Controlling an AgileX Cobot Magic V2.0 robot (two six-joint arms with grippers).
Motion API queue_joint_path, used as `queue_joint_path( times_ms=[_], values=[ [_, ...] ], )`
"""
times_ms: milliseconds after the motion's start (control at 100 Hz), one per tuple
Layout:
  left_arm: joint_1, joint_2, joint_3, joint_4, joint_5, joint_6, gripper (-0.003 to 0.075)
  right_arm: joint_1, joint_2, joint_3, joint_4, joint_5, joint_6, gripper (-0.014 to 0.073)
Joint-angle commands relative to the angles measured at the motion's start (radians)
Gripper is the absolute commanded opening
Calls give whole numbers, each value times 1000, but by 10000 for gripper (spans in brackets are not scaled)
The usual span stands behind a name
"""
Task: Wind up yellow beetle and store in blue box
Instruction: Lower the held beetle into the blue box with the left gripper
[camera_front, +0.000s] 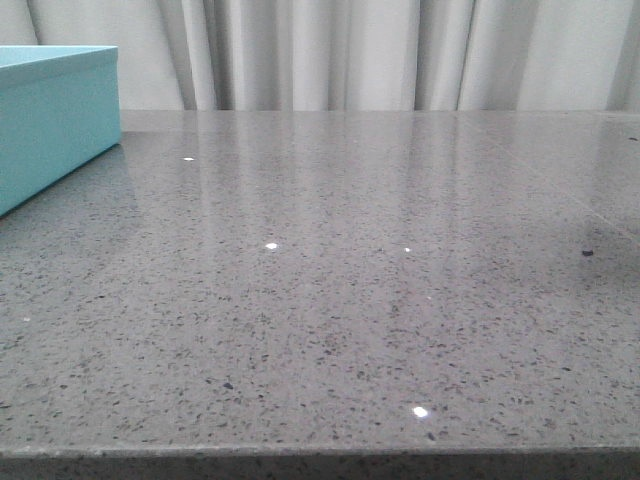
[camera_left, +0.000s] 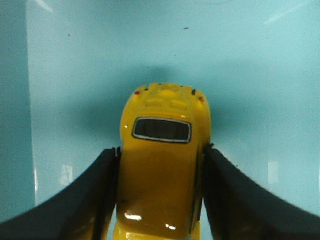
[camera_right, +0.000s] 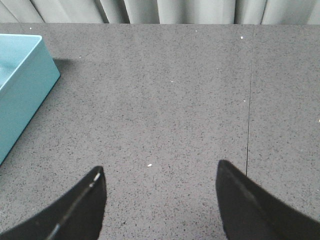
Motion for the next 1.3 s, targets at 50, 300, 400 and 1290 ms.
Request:
queue_joint_path(
  times_ms=[50,300,400,1290],
  values=[
    [0,-52,-30,-6,-13,-7,226,0,-18,-24,-28,-67,-9,475],
    [0,-52,-30,-6,-13,-7,388,0,-18,-24,-28,-67,-9,475],
    [0,-52,-30,-6,-13,-7,409,0,-18,-24,-28,-67,-9,475],
    [0,-268,-30,-185,-34,133,113,0,-237,206,-147,-189,-9,414]
  ],
)
